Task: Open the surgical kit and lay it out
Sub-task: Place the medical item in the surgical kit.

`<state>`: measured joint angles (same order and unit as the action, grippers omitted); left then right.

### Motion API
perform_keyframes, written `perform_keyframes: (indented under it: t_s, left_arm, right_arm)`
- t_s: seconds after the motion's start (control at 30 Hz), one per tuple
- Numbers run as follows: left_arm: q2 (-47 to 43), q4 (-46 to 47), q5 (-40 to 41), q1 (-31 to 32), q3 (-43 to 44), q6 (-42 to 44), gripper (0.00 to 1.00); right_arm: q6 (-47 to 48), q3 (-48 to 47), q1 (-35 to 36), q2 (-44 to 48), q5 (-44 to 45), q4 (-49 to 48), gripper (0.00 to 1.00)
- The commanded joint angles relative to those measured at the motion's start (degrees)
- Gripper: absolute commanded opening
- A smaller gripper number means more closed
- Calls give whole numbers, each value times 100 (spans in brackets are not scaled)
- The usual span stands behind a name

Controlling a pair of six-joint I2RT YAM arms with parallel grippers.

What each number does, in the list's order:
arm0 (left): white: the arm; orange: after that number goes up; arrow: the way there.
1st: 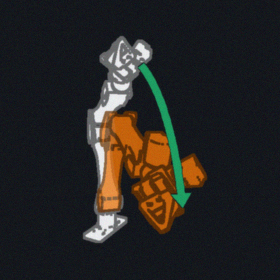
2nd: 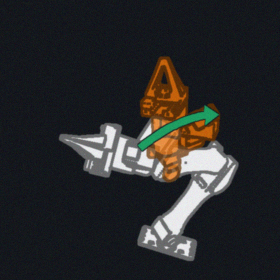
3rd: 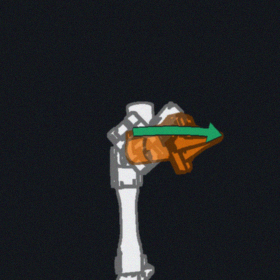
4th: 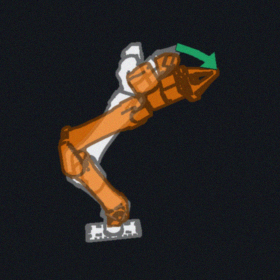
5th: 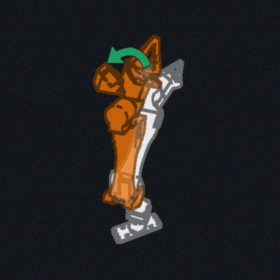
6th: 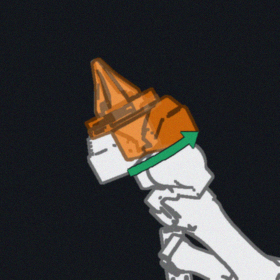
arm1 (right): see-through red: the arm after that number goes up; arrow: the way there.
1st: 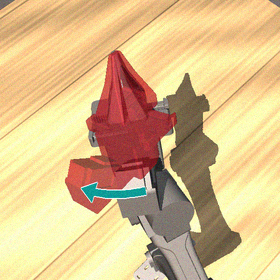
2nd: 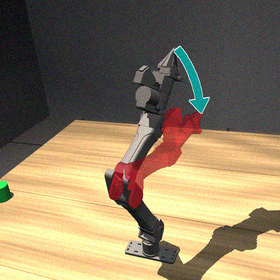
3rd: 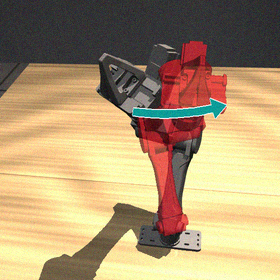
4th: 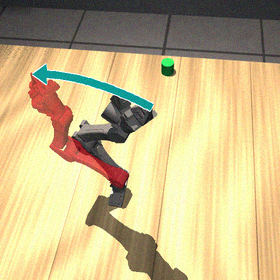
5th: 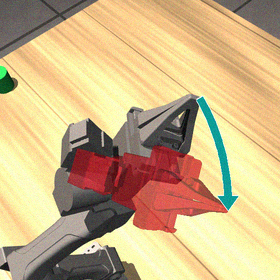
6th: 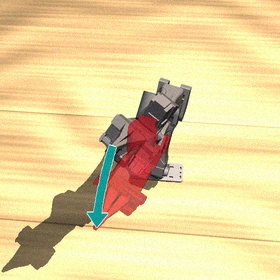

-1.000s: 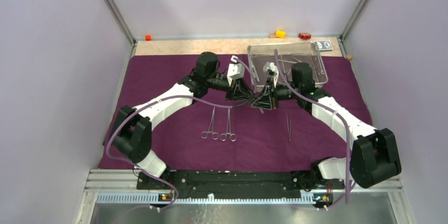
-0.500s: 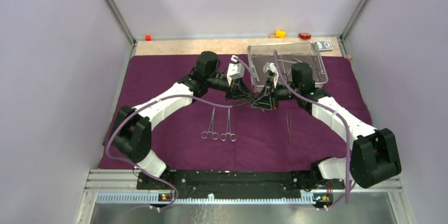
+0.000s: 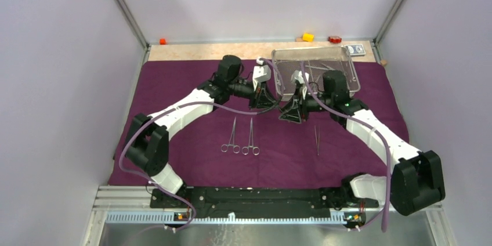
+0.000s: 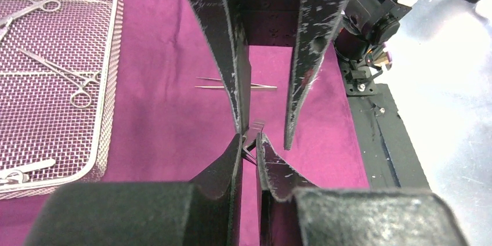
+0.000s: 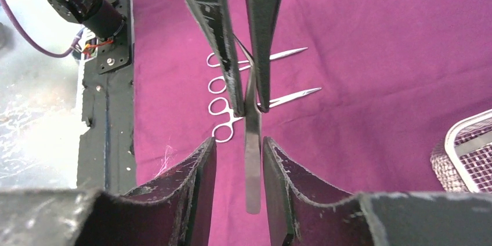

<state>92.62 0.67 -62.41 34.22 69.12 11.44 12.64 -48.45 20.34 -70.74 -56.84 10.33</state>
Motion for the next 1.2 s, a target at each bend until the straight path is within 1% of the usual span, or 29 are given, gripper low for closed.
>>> perform_keyframes:
  t_s: [0.0, 0.17, 0.33, 0.5, 0.6, 0.73, 0.8, 0.9, 1.0, 1.07, 1.17]
  left_arm:
    - [106, -40, -22, 4, 281, -399, 13]
    - [202, 39, -121, 4, 291, -655, 13]
    - [216, 105, -159, 11, 291, -741, 12]
    - [238, 131, -196, 8, 276, -802, 13]
    - [245, 135, -193, 13, 274, -803, 13]
    - [253, 128, -193, 11, 267, -808, 14]
    - [265, 127, -168, 12, 274, -812, 20]
    - [240, 115, -66, -16, 309, -778, 37]
    - [124, 95, 142, -100, 306, -482, 52]
    - [-4, 52, 454, -189, 304, -210, 61]
    - [-68, 49, 767, -334, 323, 66, 68]
  right_arm:
    - [326, -227, -33, 297, 120, 10, 35]
    - [284, -235, -38, 197, 126, -5, 35]
    - [243, -243, -38, 104, 131, -23, 29]
    - [175, -252, -36, 40, 161, -79, 26]
    - [113, -253, -35, 17, 167, -131, 21]
    - [57, -237, -36, 29, 213, -199, 8]
    - [-16, -206, -36, 41, 297, -278, 5]
    - [-263, -104, -45, 46, 451, -438, 0]
    - [-719, -5, -185, -66, 428, -622, 0]
    - [-1102, 39, -398, -304, 329, -605, 0]
    - [-1575, 209, -689, -771, -151, -571, 0]
